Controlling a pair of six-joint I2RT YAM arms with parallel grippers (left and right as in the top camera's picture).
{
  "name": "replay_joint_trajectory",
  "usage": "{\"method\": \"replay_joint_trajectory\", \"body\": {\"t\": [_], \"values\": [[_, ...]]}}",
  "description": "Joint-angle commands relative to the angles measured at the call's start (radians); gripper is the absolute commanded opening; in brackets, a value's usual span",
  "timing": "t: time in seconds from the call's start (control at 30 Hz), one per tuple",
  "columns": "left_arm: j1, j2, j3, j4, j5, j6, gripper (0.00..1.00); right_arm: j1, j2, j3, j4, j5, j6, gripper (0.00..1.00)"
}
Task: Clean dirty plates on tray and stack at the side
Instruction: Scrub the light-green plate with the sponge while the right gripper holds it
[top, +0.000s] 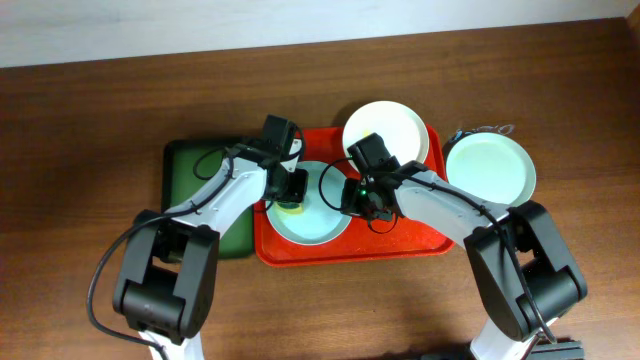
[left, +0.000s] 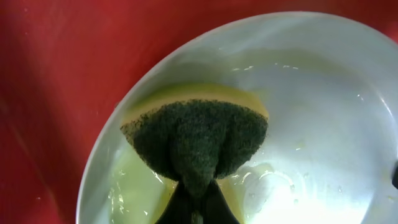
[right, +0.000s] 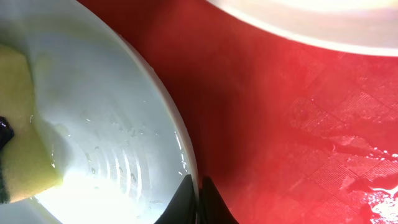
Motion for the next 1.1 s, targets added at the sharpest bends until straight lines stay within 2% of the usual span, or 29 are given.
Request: {"method": "replay_joint_trajectory", "body": {"t": [0.0, 0.1, 0.17, 0.27, 0.47, 0.77, 0.93, 1.07], "values": [[-0.002, -0.014, -0.058, 0.000, 0.006, -0.029, 0.00, 0.006, 0.012, -0.004, 0.003, 0.003, 0.004, 0.04], [-0.007, -0.016, -0.058, -0.003, 0.256, -0.024, 0.00, 0.006, 0.012, -0.004, 0.003, 0.008, 0.003, 0.04], [0.001, -0.031, -0.021, -0.018, 0.307, -0.025, 0.00, 0.007, 0.012, -0.004, 0.003, 0.007, 0.004, 0.04], [0.016, -0.079, 0.035, -0.045, 0.243, -0.024, 0.00, 0.007, 0.012, -0.004, 0.002, 0.007, 0.003, 0.04], [0.011, -0.114, 0.053, -0.052, 0.000, -0.024, 0.00, 0.007, 0.012, -0.004, 0.003, 0.010, 0.003, 0.04], [0.011, 0.078, 0.053, -0.007, 0.011, -0.024, 0.00, 0.007, 0.012, -0.004, 0.003, 0.010, 0.003, 0.04], [0.002, 0.079, 0.058, -0.002, 0.308, -0.024, 0.00, 0.007, 0.012, -0.004, 0.003, 0.010, 0.003, 0.04], [0.005, 0.060, 0.146, -0.058, 0.367, -0.016, 0.00, 0.007, 0.012, -0.004, 0.002, 0.010, 0.003, 0.04]]}}
